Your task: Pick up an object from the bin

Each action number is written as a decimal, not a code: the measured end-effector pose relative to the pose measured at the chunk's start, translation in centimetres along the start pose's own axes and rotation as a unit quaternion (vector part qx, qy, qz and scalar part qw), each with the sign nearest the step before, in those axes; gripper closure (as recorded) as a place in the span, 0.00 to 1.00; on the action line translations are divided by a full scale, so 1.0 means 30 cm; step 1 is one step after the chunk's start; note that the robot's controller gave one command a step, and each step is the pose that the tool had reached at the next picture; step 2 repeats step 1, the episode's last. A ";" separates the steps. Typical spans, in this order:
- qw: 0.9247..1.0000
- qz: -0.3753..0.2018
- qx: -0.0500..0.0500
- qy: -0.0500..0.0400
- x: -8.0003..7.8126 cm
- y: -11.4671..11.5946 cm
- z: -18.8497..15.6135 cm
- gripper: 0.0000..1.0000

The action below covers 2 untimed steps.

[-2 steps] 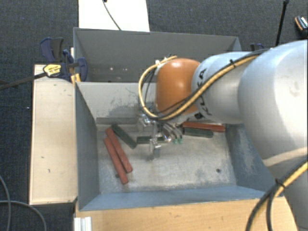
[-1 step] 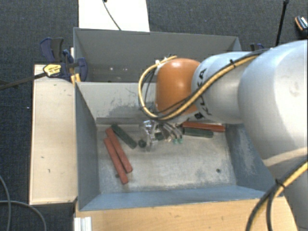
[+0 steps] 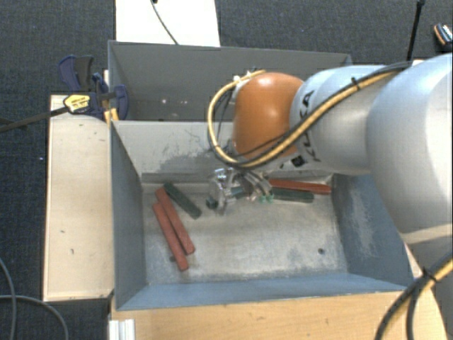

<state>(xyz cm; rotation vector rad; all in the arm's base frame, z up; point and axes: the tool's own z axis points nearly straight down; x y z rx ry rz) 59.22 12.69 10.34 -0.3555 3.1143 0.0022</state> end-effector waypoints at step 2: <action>1.000 0.001 0.000 -0.002 -0.010 0.000 -0.206 1.00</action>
Offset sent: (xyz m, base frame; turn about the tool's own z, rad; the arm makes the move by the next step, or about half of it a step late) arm 0.0000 0.0001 0.0567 0.0000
